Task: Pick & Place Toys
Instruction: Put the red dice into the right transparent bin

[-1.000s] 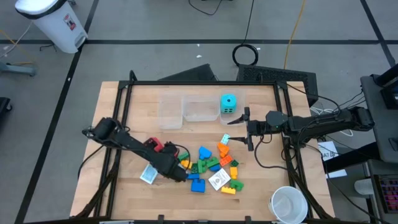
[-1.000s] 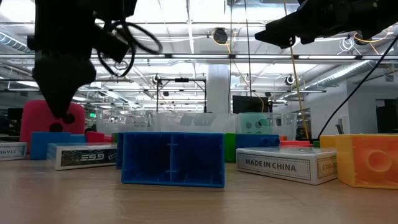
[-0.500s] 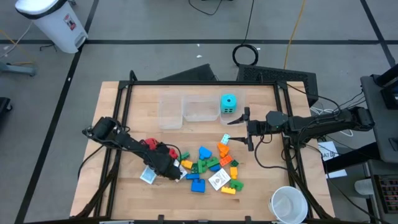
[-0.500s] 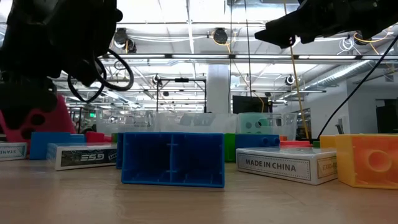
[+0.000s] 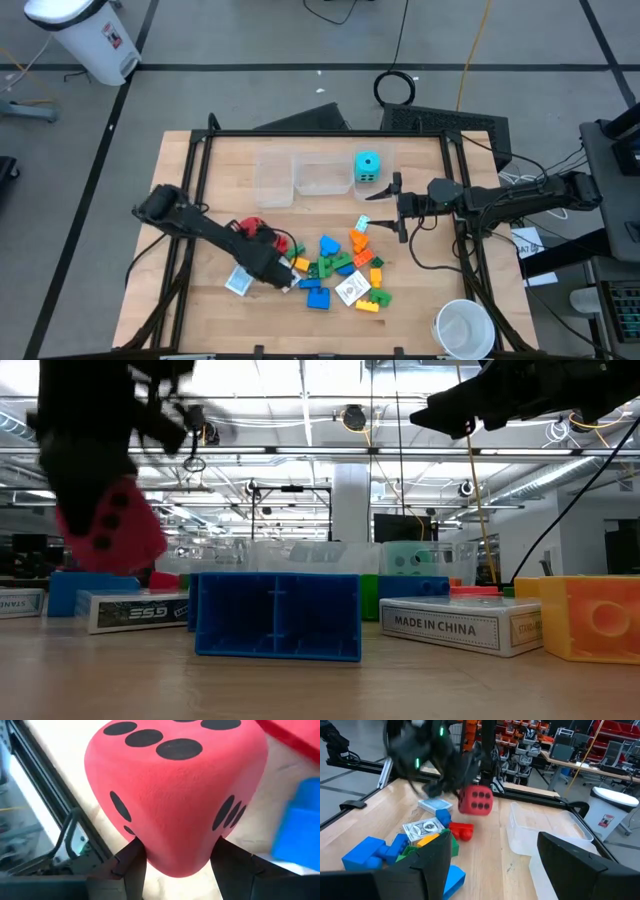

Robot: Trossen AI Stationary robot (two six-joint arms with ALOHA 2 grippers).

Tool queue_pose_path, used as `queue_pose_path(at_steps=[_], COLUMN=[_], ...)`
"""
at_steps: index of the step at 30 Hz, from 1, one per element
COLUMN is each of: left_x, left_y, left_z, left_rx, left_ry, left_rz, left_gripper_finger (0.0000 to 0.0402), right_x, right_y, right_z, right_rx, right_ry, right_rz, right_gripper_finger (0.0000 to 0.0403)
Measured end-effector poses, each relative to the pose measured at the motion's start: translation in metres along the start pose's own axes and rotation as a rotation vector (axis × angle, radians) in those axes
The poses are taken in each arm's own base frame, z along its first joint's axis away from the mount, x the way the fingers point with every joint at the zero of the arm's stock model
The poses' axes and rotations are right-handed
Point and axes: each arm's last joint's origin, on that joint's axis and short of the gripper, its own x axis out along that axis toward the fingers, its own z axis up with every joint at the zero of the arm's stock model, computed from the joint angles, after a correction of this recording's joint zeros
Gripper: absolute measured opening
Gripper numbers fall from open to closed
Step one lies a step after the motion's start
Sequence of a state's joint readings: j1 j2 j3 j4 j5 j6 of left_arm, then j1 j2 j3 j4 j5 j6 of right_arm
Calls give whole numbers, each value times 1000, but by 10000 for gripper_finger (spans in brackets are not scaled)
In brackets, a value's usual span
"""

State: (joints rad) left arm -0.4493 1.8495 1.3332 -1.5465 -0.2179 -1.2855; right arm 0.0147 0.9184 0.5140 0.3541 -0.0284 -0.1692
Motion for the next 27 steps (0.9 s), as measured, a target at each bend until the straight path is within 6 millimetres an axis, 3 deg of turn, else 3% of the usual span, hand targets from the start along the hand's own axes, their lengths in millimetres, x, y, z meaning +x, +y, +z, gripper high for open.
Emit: queue_pose_path(at_steps=[6,11,17,27], left_x=[-51,-76,-97,-123], left_y=[39,63,63,57], left_z=[0,-3,14,69], left_rx=[-105,-135,-53,189], left_ry=[-253,-522,-848,-1095], left_rz=[-238,-380,-419,-553], left_gripper_finger=[178,172,163,160], right_x=[-5,-8,-2,20], right_y=[0,0,0,-2], right_z=[0,4,0,7], right_rx=[17,32,52,-8], right_ry=[14,-9,1,-175], right_rz=[-1,-5,-5,-33], right_gripper_finger=[263,263,263,272])
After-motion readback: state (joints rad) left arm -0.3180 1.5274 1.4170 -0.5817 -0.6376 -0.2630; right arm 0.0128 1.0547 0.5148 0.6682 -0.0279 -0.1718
